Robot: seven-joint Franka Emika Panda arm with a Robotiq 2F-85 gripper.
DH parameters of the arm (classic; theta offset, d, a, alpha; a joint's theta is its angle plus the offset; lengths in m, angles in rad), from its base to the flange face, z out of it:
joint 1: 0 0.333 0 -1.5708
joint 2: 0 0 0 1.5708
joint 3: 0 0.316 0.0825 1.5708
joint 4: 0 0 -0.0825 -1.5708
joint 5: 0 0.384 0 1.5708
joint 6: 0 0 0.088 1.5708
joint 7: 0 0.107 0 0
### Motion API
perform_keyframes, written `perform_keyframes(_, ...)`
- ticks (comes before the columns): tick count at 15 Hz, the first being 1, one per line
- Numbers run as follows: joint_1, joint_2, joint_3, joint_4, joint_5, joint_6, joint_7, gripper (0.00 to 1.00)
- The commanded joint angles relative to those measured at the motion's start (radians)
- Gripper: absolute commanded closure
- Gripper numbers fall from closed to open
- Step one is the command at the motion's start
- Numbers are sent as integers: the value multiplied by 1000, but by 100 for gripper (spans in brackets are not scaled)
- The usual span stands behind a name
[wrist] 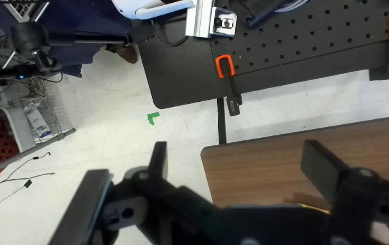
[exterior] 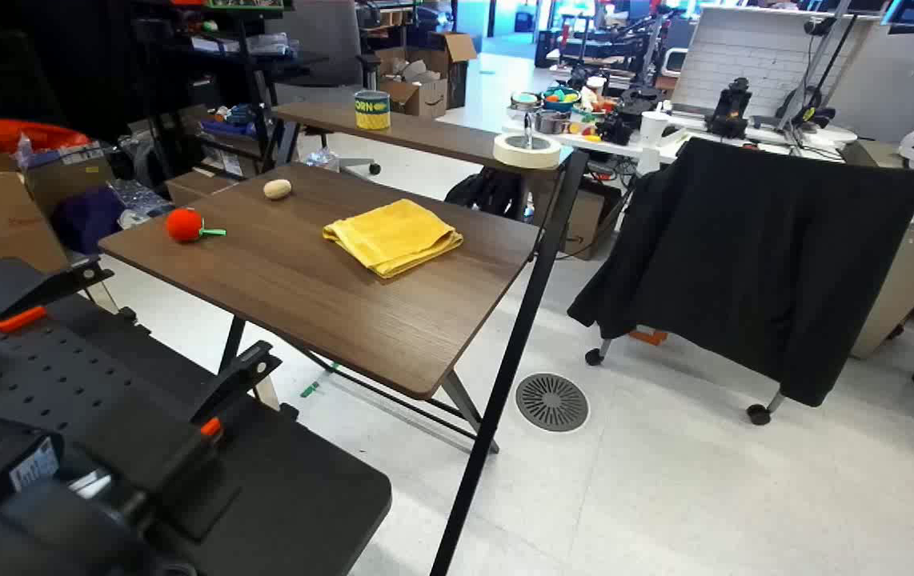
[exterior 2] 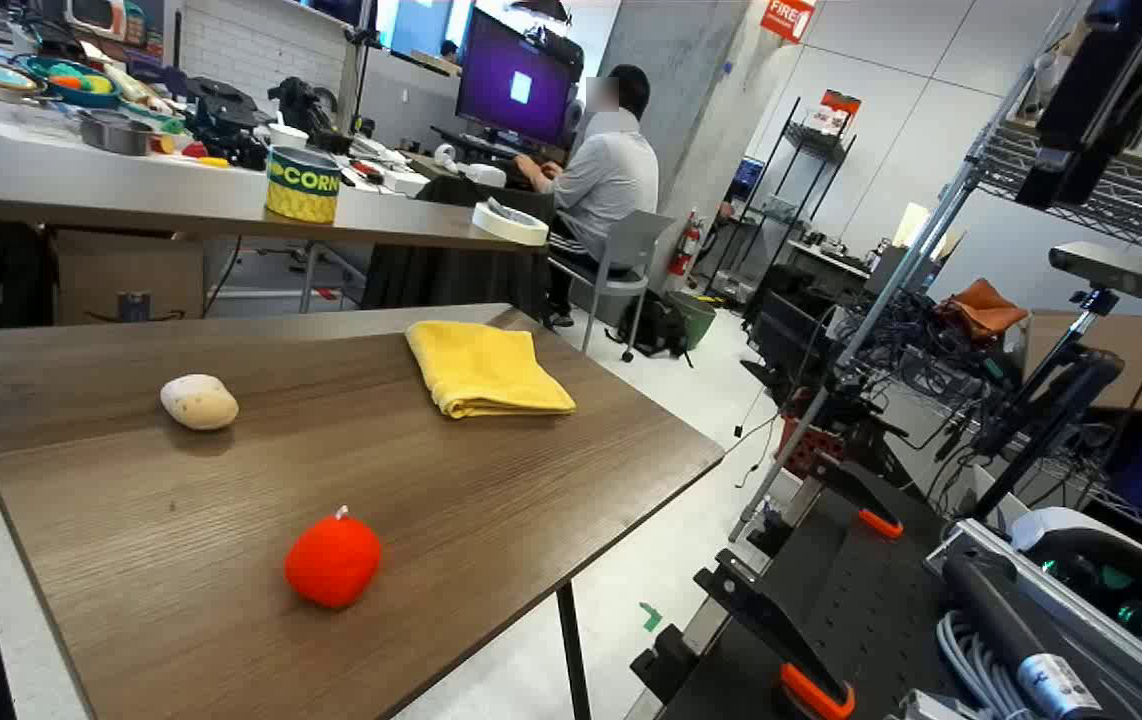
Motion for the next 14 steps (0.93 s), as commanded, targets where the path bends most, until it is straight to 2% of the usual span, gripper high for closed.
perform_keyframes(1,14,0,-13,2,-7,-4,7,0)
perform_keyframes(3,14,0,-13,2,-7,-4,7,0)
perform_keyframes(6,11,15,-46,-3,45,100,43,0)
perform_keyframes(7,28,34,-60,-1,76,132,22,0)
perform_keyframes(9,86,105,-79,26,162,123,-75,0)
perform_keyframes(10,105,128,-75,22,216,166,-63,0)
perform_keyframes(12,123,146,-24,-17,268,363,35,0)
perform_keyframes(14,136,179,37,-26,247,527,101,0)
